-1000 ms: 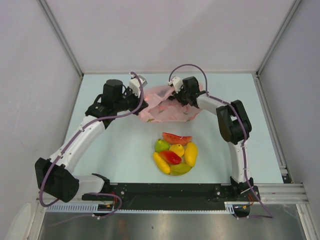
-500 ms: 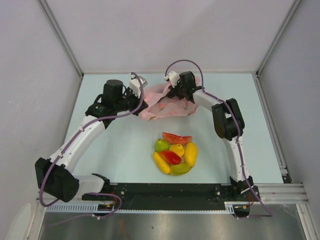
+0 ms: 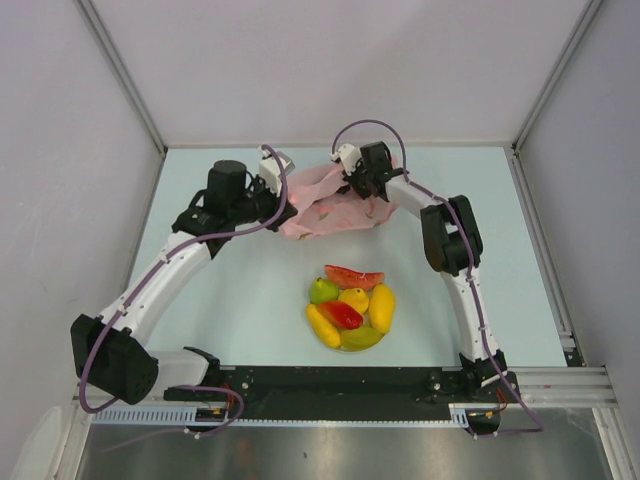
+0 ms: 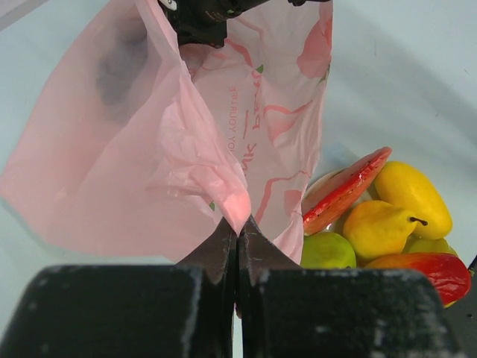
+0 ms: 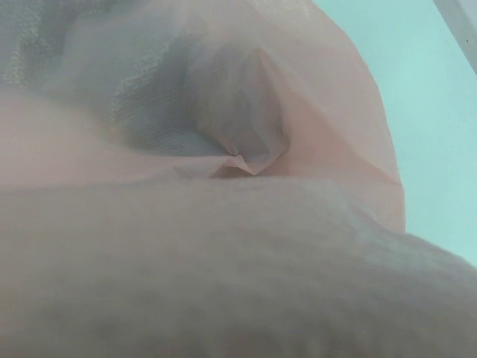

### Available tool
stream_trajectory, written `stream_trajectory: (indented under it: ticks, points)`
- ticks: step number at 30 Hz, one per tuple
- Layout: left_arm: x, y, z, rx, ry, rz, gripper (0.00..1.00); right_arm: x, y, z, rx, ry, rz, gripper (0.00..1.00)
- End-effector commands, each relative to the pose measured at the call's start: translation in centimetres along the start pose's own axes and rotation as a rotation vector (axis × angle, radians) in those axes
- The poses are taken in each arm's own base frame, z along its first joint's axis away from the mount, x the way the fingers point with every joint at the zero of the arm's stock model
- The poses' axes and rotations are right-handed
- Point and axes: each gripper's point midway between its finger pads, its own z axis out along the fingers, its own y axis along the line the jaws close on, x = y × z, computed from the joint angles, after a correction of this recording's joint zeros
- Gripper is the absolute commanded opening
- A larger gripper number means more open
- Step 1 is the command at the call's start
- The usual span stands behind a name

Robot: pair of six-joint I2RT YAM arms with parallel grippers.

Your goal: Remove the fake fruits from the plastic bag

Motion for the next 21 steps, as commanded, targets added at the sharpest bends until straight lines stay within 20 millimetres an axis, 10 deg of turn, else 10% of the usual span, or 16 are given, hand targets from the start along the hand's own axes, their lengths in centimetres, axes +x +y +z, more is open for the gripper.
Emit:
stream_trajectory:
  ticks: [1, 12, 21]
  points:
    - [-1.0, -0.5, -0.3, 0.007, -0.047, -0.005, 0.0, -4.7, -1.6, -3.1, 0.013, -0.108, -0.002, 0.0]
    - [-1.3, 1.4, 0.2, -0.093, -0.09, -0.058, 0.0, -11.3, 2.2, -15.6, -0.074, -0.287, -0.091, 0.0]
    - [-3.9, 2.0, 1.2, -0.102, -0.156, -0.181, 0.0, -11.5, 4.4, -19.2, -0.084, -0.289, -0.101, 0.0]
